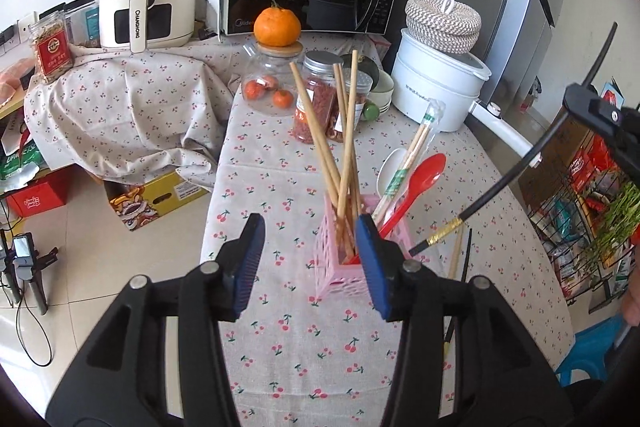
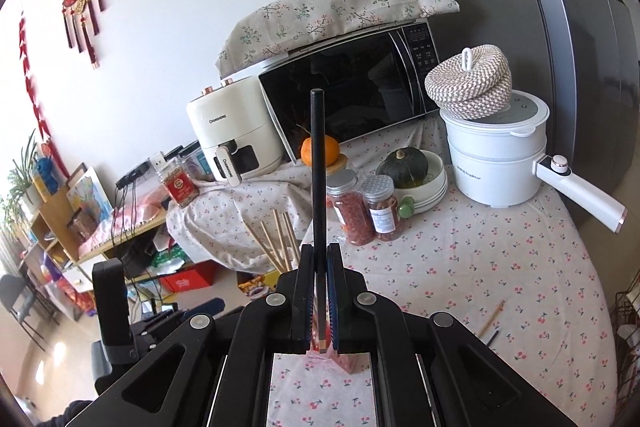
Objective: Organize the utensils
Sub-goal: 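Lower both chopsticks into the pink basket and open both grippers, then withdraw both grippers and move them to the last wooden and black chopsticks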
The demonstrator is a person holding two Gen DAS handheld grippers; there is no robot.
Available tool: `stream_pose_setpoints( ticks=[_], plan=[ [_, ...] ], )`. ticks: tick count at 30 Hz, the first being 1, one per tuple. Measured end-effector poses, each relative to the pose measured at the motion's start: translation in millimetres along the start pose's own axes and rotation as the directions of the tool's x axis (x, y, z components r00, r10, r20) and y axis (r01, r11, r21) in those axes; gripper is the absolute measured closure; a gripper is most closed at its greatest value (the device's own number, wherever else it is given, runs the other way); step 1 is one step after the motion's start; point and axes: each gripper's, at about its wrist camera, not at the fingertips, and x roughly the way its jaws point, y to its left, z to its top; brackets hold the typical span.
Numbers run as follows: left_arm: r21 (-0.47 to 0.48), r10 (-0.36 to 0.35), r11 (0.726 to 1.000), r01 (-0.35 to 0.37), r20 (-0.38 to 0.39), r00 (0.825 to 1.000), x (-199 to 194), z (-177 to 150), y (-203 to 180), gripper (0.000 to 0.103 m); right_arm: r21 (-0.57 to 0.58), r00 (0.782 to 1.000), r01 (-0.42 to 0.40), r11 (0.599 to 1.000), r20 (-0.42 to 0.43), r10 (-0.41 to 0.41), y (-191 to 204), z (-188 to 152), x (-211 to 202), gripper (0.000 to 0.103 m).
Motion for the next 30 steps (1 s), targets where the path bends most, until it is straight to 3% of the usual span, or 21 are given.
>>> stream_pose_setpoints(
  ticks=[14,17,18,20,21,22,30],
  plan=[
    [0.035,-0.006,0.999,0.008,-0.043,0.999,0,-13,2,0.054,0.097,0.999,-0.009,0.995,-0.046,0.013,0,-9,60,0.097],
    [0.049,-0.01,0.999,0.012,-0.051,0.999,2,-15,-2,0.052,0.142,0.998,-0.017,0.99,-0.055,0.025,-9,-11,70,0.093],
    [0.053,-0.011,0.998,0.014,-0.055,0.998,2,-16,-4,0.05,0.157,0.998,-0.015,0.988,-0.055,0.024,-12,-12,71,0.089],
    [0.064,-0.014,0.998,0.018,-0.06,0.998,3,-17,-7,0.046,0.18,0.998,-0.012,0.984,-0.053,0.021,-19,-11,70,0.069],
    [0.07,-0.013,0.997,0.018,-0.061,0.998,4,-17,-9,0.043,0.187,0.999,-0.009,0.982,-0.043,0.017,-22,-11,67,0.048],
    [0.075,-0.013,0.997,0.018,-0.062,0.998,4,-18,-11,0.041,0.192,1.0,-0.006,0.981,-0.025,0.011,-24,-10,63,0.034],
    [0.109,-0.028,0.993,0.039,-0.101,0.994,9,-23,-27,0.02,0.146,0.997,0.07,0.987,0.029,-0.075,-41,-1,26,0.016]
  ],
)
